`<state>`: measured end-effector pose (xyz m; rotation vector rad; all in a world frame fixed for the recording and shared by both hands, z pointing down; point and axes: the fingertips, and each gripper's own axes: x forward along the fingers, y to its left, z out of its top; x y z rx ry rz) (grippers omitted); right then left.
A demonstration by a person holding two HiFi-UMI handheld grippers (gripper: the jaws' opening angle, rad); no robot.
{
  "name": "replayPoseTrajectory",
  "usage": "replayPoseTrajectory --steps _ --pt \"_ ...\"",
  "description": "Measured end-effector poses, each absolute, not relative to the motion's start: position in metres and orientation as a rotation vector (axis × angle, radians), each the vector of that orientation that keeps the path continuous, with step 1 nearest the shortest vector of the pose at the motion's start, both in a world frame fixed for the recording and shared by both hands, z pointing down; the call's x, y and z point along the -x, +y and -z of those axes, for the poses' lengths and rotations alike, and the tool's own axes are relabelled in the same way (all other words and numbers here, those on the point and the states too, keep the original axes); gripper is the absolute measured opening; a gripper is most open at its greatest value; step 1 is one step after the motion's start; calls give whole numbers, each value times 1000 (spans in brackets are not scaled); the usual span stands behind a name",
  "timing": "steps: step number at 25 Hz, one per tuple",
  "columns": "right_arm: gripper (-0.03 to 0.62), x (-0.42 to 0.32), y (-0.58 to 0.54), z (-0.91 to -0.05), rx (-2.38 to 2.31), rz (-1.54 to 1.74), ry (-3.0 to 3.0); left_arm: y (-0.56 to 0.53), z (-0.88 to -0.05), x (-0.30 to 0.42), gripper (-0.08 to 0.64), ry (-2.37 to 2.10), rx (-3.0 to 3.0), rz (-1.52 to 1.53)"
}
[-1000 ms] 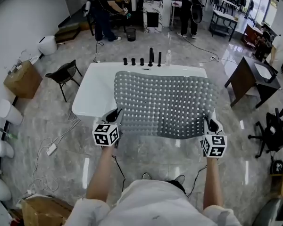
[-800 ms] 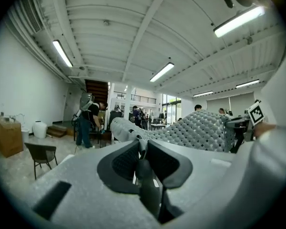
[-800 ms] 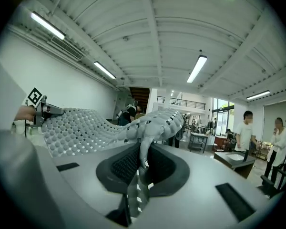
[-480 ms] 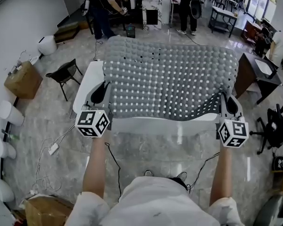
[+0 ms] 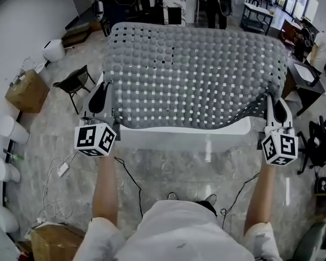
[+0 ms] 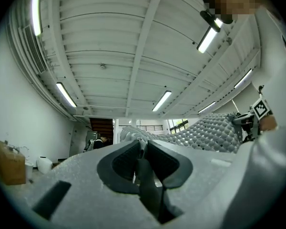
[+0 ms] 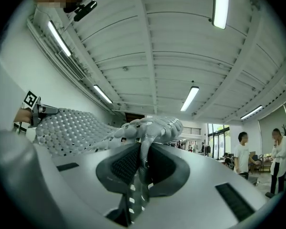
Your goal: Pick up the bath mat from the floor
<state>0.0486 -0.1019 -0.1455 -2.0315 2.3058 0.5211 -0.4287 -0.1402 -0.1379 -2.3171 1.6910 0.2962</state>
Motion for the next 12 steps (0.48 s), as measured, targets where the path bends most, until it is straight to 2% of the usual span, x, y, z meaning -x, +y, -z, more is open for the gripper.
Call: replayPoseTrajectory --steps 12 --pt "41 -45 -91 164 2019 -590 2271 -132 151 433 67 1698 2274 -302"
